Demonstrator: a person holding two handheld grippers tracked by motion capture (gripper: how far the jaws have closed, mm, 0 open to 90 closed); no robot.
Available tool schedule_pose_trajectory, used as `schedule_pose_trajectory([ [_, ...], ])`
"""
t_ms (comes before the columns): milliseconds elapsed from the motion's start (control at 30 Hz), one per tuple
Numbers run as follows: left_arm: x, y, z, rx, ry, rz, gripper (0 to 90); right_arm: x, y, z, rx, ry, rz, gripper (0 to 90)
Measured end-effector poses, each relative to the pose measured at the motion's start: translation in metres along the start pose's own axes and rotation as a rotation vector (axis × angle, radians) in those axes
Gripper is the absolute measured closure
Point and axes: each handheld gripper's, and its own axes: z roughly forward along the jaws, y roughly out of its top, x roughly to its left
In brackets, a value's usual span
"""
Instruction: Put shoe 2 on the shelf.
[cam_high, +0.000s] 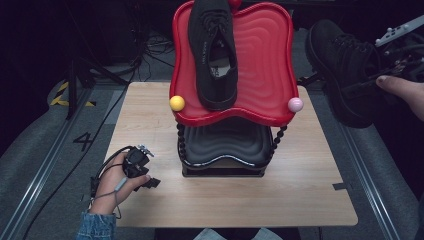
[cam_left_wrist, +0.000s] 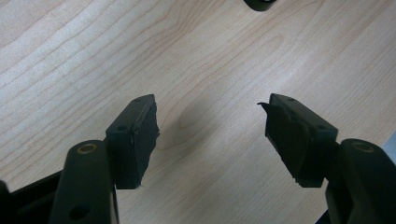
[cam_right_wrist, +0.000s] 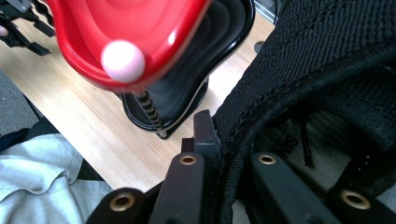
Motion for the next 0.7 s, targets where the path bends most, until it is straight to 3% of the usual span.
schedule_pose_trajectory([
  [267,-0.002,-0.004,-0.001,0.007,-0.004,-0.014,35.1,0.012,0.021,-0.008,-0.014,-0.007,-0.033,86.8],
  [700,-0.004,-0.015,-0.004,0.0,-0.005,-0.029,35.1,0.052,0.068,-0.009,-0.029,0.011,-0.136,86.7],
])
